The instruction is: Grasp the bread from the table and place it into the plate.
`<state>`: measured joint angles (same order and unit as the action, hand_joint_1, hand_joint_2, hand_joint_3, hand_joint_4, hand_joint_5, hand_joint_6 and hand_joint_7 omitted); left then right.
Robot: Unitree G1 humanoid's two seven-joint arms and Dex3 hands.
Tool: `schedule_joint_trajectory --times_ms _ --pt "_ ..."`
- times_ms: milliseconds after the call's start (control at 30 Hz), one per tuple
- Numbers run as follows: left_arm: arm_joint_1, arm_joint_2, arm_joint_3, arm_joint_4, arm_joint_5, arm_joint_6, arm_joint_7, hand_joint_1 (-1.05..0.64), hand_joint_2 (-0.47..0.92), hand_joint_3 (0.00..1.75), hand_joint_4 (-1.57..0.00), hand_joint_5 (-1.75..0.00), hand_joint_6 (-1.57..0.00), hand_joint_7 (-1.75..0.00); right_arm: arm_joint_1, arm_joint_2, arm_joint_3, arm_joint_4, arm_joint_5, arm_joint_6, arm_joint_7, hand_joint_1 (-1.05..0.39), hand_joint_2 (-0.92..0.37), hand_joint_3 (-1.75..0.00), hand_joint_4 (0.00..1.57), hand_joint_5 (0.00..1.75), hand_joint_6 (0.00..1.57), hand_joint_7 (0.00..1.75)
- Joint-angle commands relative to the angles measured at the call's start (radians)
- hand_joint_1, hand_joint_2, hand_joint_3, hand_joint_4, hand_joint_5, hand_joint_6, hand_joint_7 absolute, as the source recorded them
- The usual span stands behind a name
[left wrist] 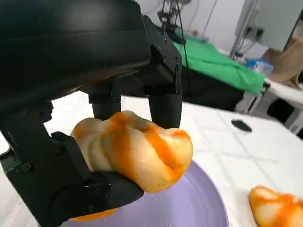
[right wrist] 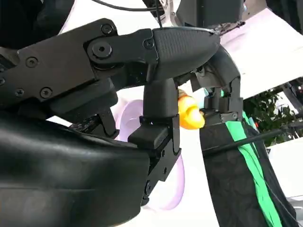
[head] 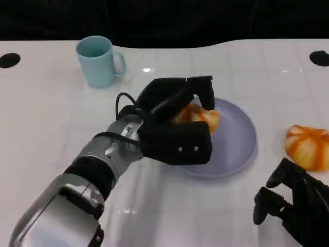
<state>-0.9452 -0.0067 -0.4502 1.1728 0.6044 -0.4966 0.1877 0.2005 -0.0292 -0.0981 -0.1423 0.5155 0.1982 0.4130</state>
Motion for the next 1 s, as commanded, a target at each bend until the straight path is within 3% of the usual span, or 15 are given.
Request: schedule_joint_trajectory --times_ms 33,100,167,233,267,367,467,633,1000 --pt "-0.039 0.009 0.008 0.024 -0.036 -0.001 -0.118 -0.29 0.86 0.52 -0.63 -1.10 -0.66 -0.64 0.006 -0.006 -0.007 0.000 0.001 -0.013 0.006 -0.58 -0.92 -0.37 0.72 1.75 0.56 1.62" --pt "-0.045 0.008 0.013 0.029 -0.052 0.014 -0.174 -0.32 0.90 0.40 -0.55 -1.05 -0.59 -0.43 0.006 -0.007 -0.008 0.002 0.004 -0.013 0.010 -0.58 -0.92 -0.37 0.71 1.75 0.55 1.62" --pt "-0.053 0.012 0.009 0.031 -0.052 0.033 -0.232 -0.40 0.92 0.35 -0.24 -0.90 -0.39 -0.23 0.006 -0.007 -0.010 0.002 0.007 -0.008 0.009 -0.58 -0.92 -0.37 0.72 1.75 0.55 1.62" --pt "-0.058 0.020 0.001 0.025 -0.045 0.042 -0.276 -0.49 0.92 0.34 -0.06 -0.69 -0.27 -0.15 0.004 -0.005 -0.013 0.003 0.013 -0.005 0.011 -0.58 -0.92 -0.36 0.72 1.75 0.56 1.61" --pt "-0.058 0.023 0.000 0.021 -0.043 0.044 -0.287 -0.56 0.92 0.35 -0.02 -0.52 -0.22 -0.11 0.003 -0.004 -0.014 0.005 0.016 -0.004 0.013 -0.59 -0.92 -0.34 0.72 1.75 0.57 1.60" --pt "-0.058 0.036 -0.007 0.011 -0.038 0.035 -0.316 -0.72 0.92 0.42 0.00 -0.23 -0.13 -0.05 0.002 -0.003 -0.013 0.005 0.013 -0.005 0.010 -0.60 -0.92 -0.32 0.73 1.75 0.58 1.59" --pt "-0.060 0.047 -0.014 0.002 -0.033 0.030 -0.339 -0.84 0.92 0.51 0.00 -0.06 -0.07 -0.02 0.000 -0.004 -0.016 0.008 0.015 -0.005 0.011 -0.59 -0.92 -0.31 0.73 1.75 0.60 1.58" --pt "-0.054 0.067 -0.017 -0.024 -0.035 0.010 -0.359 -0.92 0.92 0.58 0.00 0.00 -0.07 -0.02 -0.001 -0.007 -0.018 0.008 0.016 -0.005 0.015 -0.60 -0.92 -0.31 0.73 1.75 0.60 1.56" --pt "0.034 0.120 0.065 -0.125 -0.163 -0.046 -0.455 -0.86 0.92 0.45 -0.11 -0.07 -0.17 -0.06 0.006 -0.004 -0.010 -0.006 0.009 -0.001 0.008 -0.59 -0.92 -0.34 0.74 1.75 0.61 1.57"
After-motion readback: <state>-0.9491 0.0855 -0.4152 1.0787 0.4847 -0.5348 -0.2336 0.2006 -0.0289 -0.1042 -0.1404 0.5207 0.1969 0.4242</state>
